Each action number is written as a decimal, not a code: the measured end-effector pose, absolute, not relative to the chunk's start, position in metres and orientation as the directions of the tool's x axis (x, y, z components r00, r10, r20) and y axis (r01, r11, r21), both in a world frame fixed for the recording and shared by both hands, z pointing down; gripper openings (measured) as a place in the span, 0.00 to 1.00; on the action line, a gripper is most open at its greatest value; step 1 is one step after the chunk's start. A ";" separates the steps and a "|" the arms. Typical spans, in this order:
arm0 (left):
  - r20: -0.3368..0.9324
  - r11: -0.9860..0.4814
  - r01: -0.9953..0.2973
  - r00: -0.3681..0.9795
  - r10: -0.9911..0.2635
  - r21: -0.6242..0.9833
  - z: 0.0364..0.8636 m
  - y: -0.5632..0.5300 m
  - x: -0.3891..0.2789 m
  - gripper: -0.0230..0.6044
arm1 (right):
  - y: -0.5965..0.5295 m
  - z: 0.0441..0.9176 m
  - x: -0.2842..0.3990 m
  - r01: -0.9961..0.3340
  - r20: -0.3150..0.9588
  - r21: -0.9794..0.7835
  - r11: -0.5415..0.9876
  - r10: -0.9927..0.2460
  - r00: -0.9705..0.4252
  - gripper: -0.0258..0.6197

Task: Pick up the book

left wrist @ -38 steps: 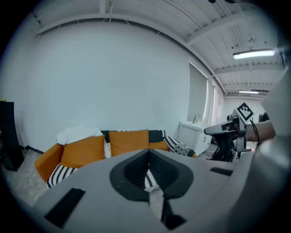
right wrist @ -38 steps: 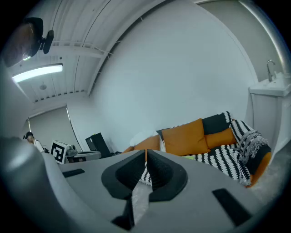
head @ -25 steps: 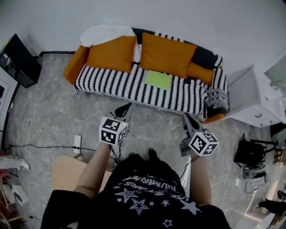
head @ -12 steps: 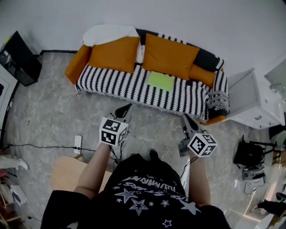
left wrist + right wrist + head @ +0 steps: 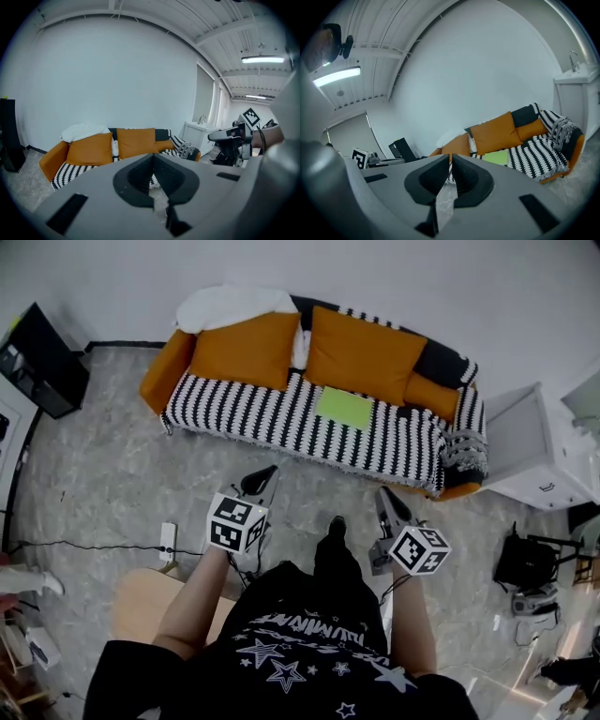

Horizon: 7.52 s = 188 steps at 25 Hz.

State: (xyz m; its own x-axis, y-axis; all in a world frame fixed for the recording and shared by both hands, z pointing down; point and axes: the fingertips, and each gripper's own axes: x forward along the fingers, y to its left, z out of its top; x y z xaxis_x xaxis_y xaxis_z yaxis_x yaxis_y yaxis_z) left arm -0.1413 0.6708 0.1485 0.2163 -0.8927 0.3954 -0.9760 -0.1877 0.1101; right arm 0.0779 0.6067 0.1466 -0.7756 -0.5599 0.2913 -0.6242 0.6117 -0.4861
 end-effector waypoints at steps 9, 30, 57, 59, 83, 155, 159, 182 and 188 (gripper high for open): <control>0.432 -0.129 -0.987 0.157 -0.888 0.094 0.158 0.622 -0.155 0.04 | 0.517 0.159 0.086 -0.615 0.274 -0.531 0.583 -0.569 -0.776 0.09; 0.520 -0.069 -0.993 0.112 -0.847 0.101 0.186 0.438 -0.131 0.04 | 0.321 0.195 0.112 -0.598 0.312 -0.614 0.515 -0.537 -0.784 0.09; 0.544 -0.046 -0.994 0.093 -0.834 0.098 0.205 0.334 -0.131 0.04 | 0.218 0.241 0.122 -0.610 0.372 -0.666 0.429 -0.518 -0.771 0.09; 0.546 -0.063 -0.992 0.111 -0.831 0.106 0.208 0.321 -0.139 0.04 | 0.210 0.243 0.114 -0.617 0.381 -0.670 0.413 -0.521 -0.763 0.09; 0.632 -0.281 -0.930 0.368 -0.682 0.239 0.284 0.189 -0.213 0.04 | 0.126 0.323 0.045 -0.755 0.574 -0.644 0.121 -0.576 -0.582 0.09; 0.877 -0.246 -0.923 0.365 -0.312 0.297 0.515 0.154 -0.151 0.04 | 0.116 0.656 -0.019 -0.532 0.541 -0.835 0.139 0.028 -0.841 0.34; 0.873 -0.261 -0.917 0.376 -0.312 0.302 0.511 0.156 -0.142 0.04 | 0.119 0.650 -0.021 -0.484 0.493 -0.868 0.113 0.073 -0.867 0.34; 0.837 -0.124 -0.952 0.305 -0.454 0.280 0.479 0.169 -0.194 0.04 | 0.091 0.580 -0.109 -0.473 0.499 -0.850 0.232 0.068 -0.864 0.30; 0.827 -0.081 -0.959 0.276 -0.490 0.272 0.461 0.188 -0.228 0.04 | 0.093 0.565 -0.112 -0.532 0.543 -0.825 0.189 0.007 -0.840 0.27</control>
State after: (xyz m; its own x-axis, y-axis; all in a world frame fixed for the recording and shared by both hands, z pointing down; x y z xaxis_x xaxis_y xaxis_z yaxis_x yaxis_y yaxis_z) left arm -0.2285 0.1881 0.4613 0.2759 -0.4903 0.8267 -0.9589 -0.0806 0.2722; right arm -0.1121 0.0930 0.5647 -0.8396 0.0068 0.5431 -0.5322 0.1892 -0.8252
